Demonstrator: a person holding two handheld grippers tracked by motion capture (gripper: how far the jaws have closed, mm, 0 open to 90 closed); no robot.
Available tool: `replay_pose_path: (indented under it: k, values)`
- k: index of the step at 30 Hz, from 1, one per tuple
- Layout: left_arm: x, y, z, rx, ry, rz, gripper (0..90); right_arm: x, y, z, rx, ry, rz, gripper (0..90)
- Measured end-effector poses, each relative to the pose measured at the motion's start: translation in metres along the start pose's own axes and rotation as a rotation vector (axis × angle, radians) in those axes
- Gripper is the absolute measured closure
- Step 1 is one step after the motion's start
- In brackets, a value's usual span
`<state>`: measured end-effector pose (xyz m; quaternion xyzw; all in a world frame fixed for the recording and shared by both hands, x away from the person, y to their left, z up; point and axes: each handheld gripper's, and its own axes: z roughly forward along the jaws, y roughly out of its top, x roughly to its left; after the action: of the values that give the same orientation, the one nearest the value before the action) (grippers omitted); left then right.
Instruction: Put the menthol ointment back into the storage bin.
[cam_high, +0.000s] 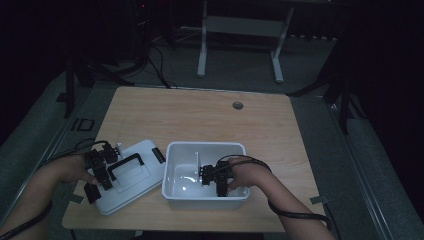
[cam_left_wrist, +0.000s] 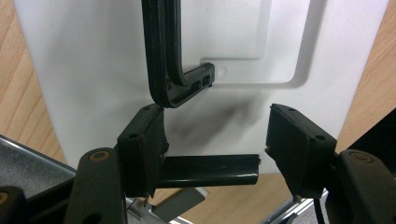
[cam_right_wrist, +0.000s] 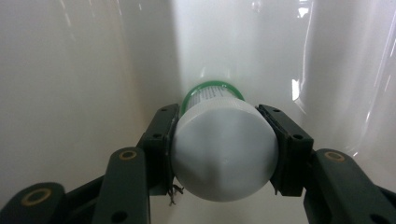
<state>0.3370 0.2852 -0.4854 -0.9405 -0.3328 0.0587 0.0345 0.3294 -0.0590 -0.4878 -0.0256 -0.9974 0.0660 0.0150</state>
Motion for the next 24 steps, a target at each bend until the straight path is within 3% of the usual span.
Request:
replay_pose_path:
  k: [2,10,19,24]
  values:
    - [0.000,0.000,0.000,0.000,-0.001,0.000,37.2,-0.001,0.002,0.003,0.036,-0.004,-0.013,50.3]
    - [-0.001,0.000,0.001,-0.006,-0.003,0.000,37.2,-0.001,0.003,0.006,0.068,-0.006,-0.008,50.1]
    - [0.002,-0.002,-0.002,-0.029,-0.012,-0.012,37.2,-0.001,0.004,0.004,0.058,-0.001,-0.014,44.2]
    - [0.002,-0.002,-0.004,-0.032,-0.010,-0.007,37.2,-0.001,0.000,-0.006,0.020,0.005,-0.004,40.9]
